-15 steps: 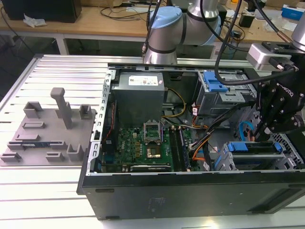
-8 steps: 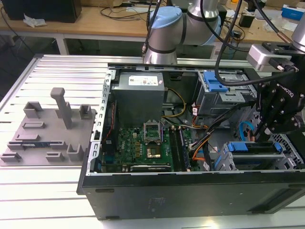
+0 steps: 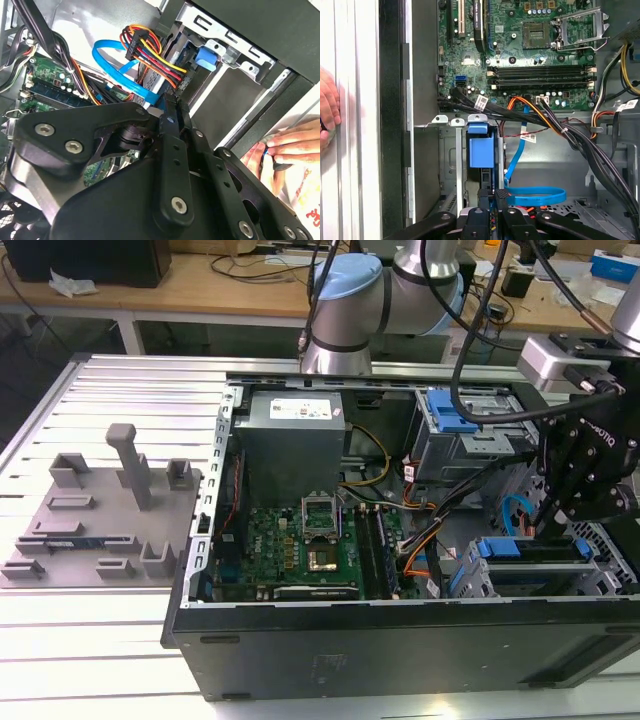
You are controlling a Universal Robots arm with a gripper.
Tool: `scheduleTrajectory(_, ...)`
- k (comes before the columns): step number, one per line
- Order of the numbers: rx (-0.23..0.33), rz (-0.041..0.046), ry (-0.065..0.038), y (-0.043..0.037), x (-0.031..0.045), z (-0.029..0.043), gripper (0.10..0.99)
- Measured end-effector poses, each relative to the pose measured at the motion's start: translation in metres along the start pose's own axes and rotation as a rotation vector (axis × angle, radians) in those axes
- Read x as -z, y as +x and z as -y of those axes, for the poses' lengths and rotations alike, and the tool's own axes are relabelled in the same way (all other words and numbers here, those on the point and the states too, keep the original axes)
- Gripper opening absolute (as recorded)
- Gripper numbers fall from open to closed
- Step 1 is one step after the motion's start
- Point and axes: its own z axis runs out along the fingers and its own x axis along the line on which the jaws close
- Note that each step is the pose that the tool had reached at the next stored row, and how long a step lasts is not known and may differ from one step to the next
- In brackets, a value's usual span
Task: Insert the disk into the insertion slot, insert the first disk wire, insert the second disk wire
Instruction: 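Insert the second disk wire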
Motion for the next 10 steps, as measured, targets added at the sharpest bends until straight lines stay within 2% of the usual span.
scheduleTrajectory(10, 0.000, 0.0000, 0.000, -0.0002, -0.0015, 0.0016, 0.161)
